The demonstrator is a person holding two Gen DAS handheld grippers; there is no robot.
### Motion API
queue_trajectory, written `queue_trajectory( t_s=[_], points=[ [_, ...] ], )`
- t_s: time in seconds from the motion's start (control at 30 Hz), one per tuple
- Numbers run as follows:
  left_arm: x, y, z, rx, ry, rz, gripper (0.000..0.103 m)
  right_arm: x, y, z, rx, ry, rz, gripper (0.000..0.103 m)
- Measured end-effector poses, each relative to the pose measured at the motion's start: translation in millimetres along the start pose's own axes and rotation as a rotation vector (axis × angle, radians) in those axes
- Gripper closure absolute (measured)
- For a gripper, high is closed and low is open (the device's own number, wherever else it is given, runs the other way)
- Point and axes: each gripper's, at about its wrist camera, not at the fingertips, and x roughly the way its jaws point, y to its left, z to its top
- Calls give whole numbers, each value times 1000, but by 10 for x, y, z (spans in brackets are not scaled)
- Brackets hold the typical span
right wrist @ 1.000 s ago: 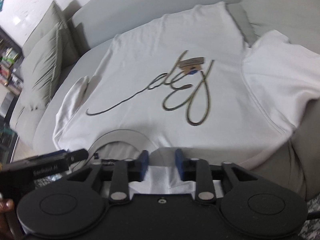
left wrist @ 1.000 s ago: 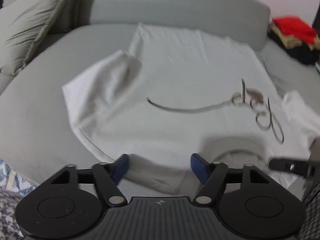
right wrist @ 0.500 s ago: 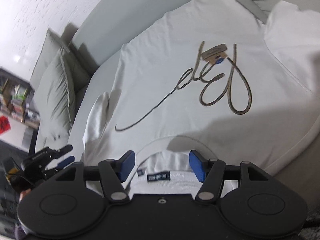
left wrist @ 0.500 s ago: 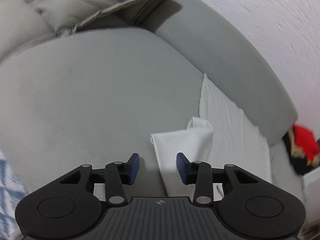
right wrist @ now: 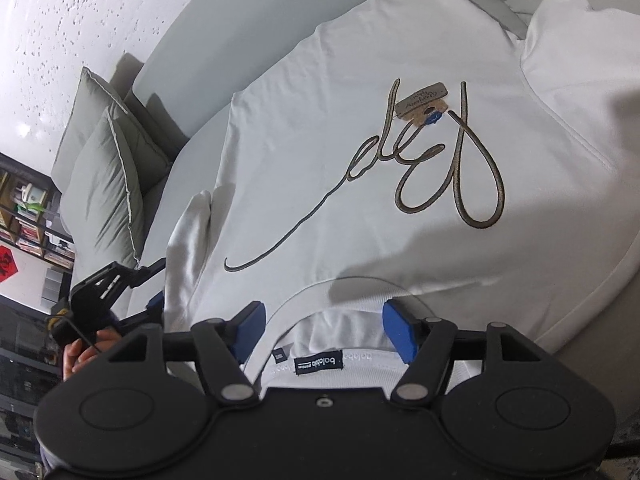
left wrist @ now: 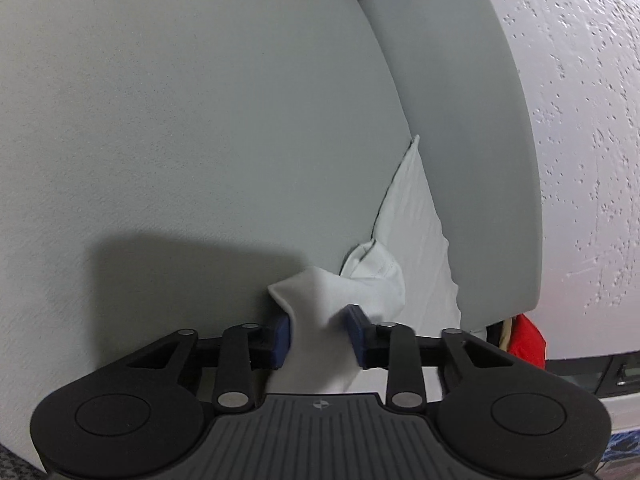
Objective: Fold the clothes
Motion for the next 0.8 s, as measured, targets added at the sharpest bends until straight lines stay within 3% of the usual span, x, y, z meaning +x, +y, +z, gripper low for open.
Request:
queue_trajectory(
  t_s=[0.07,0.13,0.2,0.33,0.4,0.43,0.53,0.67,0.73,0.8],
  points=[
    [-30,-26,-23,35,-51,38,98,-2,-25,-2,10,-2,12,39],
    [-93,-97,-79,98,-122,96,99,-3,-37,-8,16,-6,20,39],
    [-234,-272,-215,244,-237,177,100,-2,-44,-13,16,-9,25,39],
    [-553,-639,-807,601,-479,325,97,-16,-43,-12,-9,-5,24,39],
    [-525,-653,-954,669,-443,424,97,-28,-56,-8,-22,-2,28,39],
    [-514,-652,-1017,694,-423,466,91,-29,-65,-6,-21,-1,31,39],
    [-607,-345,-809,445,-292,331,77,-29,-88,6,0,3,40,39],
    [-835,95,-486,91,-259,122,65,-38,-105,-2,8,3,51,39],
    [-803,246,-385,-22,-231,73,65,-33,-119,-5,16,1,57,39],
    [-719,285,-282,-57,-208,64,65,-21,-117,-1,20,1,59,37]
  ],
)
